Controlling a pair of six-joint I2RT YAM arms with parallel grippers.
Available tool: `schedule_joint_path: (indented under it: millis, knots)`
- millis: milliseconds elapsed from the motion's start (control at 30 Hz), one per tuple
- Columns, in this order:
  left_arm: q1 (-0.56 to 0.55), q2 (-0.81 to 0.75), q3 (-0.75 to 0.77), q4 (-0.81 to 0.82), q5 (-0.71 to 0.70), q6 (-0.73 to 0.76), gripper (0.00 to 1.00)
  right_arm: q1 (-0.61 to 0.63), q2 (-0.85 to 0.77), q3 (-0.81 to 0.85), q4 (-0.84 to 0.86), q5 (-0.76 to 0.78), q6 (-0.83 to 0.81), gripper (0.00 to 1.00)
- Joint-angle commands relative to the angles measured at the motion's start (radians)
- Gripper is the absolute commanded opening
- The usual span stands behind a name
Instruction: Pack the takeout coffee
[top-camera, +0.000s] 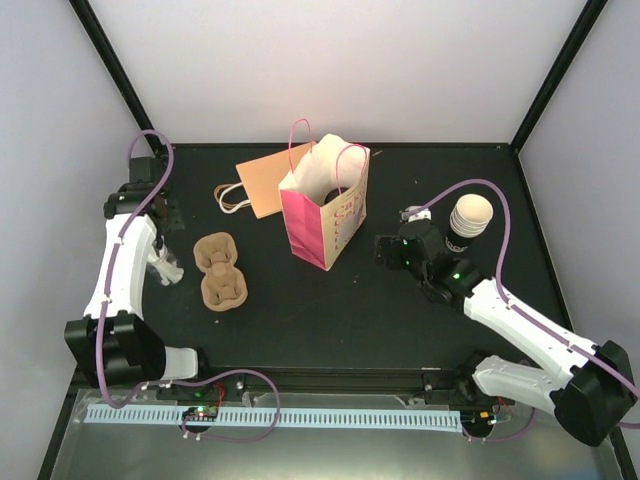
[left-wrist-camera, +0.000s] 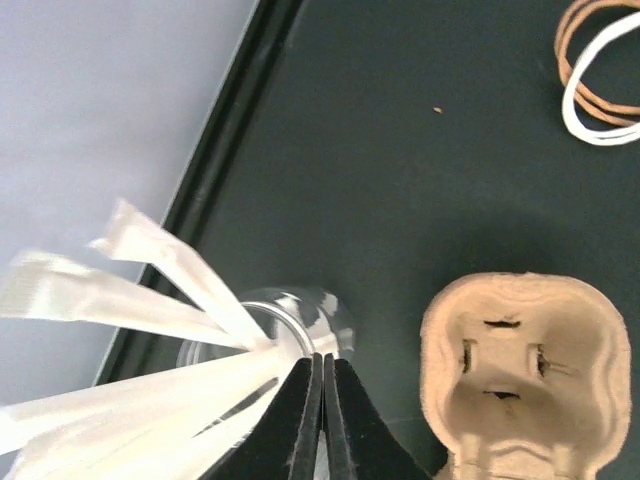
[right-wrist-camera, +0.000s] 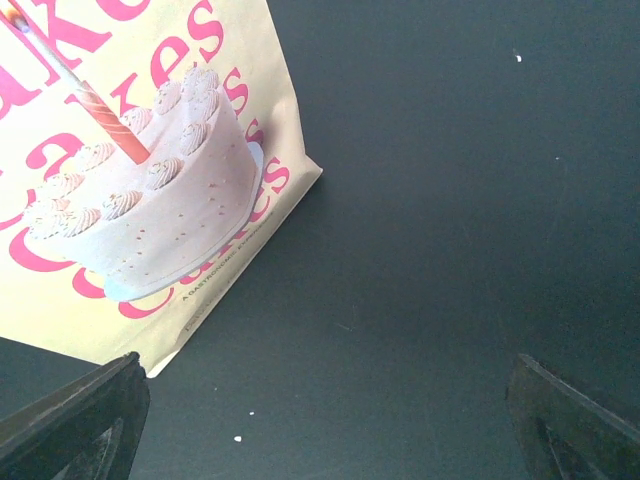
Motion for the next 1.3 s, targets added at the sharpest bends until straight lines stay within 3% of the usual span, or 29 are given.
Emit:
schedule_joint_path:
  millis: [0,367,600,933,1267]
  knots:
    - [0.003,-0.027,0.072,-0.043,-0.088,-0.021,0.03,-0.006,0.006,0.002,0.032,-0.002,-0.003,1.00]
    - [-0.009,-0.142,0.177,-0.119,-0.166,-0.034,0.02,-0.004,0.024,0.005,0.036,-0.020,-0.002,1.00]
    - [-0.030,-0.291,0.261,-0.103,-0.078,-0.098,0.01,-0.005,0.040,0.009,0.032,-0.004,-0.005,1.00]
    - [-0.033,-0.487,0.318,0.020,0.179,-0.240,0.02,-0.004,0.049,0.006,0.033,-0.006,-0.006,1.00]
    - [-0.035,-0.517,0.236,0.317,0.672,-0.420,0.02,-0.005,0.029,0.002,0.022,0.041,0.000,1.00]
